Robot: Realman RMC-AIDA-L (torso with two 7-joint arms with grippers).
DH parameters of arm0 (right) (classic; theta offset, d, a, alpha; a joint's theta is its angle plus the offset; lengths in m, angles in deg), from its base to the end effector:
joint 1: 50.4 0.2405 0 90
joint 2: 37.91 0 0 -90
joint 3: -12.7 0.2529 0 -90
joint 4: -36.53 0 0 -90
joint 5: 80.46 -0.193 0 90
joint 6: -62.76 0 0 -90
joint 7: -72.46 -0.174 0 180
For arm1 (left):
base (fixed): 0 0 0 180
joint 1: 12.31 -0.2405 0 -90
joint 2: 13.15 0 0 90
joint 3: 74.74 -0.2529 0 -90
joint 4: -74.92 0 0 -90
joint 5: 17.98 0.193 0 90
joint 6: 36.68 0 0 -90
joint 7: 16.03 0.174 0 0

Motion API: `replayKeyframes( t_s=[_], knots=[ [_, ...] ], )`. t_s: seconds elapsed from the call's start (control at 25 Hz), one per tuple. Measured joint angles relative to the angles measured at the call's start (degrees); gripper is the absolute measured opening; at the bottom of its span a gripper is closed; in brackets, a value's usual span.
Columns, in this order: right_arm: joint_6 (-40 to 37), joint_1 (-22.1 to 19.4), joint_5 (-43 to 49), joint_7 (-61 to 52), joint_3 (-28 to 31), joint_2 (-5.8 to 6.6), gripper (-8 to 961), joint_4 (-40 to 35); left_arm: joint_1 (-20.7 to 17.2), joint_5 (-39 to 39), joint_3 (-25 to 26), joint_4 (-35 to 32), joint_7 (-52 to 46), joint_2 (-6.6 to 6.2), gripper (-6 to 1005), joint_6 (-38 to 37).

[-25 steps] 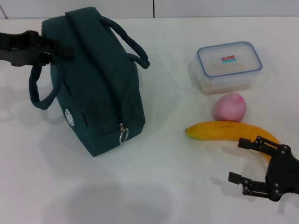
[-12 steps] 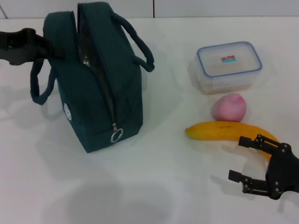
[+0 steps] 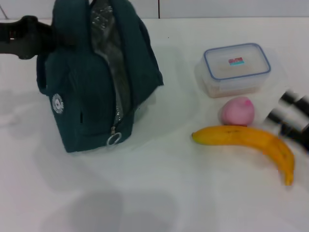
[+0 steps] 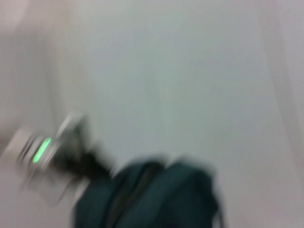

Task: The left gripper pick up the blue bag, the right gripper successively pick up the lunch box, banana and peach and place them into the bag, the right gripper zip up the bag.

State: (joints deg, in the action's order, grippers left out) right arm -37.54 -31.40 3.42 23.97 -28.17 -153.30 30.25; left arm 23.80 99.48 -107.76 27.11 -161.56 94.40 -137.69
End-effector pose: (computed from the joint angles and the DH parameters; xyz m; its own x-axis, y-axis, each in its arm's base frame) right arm 0.2681 0.2532 -0.0122 0.4596 -0.1378 -0.8774 -0.6008 -0.7758 -0.1929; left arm -0.2197 0.3618 0.0879 0.1816 0.8825 0.4339 0.9248 -0.3033 0.2298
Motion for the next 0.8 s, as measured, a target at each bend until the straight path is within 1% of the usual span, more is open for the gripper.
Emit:
replayKeyframes(
  t_s=[0.12,0.24,0.36,0.44,0.56,0.8],
  knots=[
    [-0.8,-0.3,-9.0,-9.7,0.0,0.06,810,3.0,0.0,-1.2,0.0,0.6,0.5,0.01,32,-0.8],
    [-0.1,-0.4,-13.6,-17.6,0.0,0.07,809,3.9,0.0,-1.7,-0.1,0.7,1.0,0.31,33,-0.9],
    [2.4,-0.1,-16.9,-25.5,0.0,0.08,808,3.9,0.1,-2.7,-0.1,1.1,1.7,0.8,33,-0.9],
    [6.4,0.7,-18.4,-31.0,0.0,0.08,808,3.7,0.4,-3.2,-0.1,1.7,2.4,0.94,33,-0.9],
    [14.1,3.0,-20.0,-37.3,0.0,-0.01,807,3.7,0.6,-3.4,0.2,2.1,3.5,0.96,33,-0.4],
    [24.7,7.4,-21.6,-43.2,0.0,-0.45,806,5.0,0.8,-3.8,0.5,2.2,4.9,0.99,34,0.6]
  ],
)
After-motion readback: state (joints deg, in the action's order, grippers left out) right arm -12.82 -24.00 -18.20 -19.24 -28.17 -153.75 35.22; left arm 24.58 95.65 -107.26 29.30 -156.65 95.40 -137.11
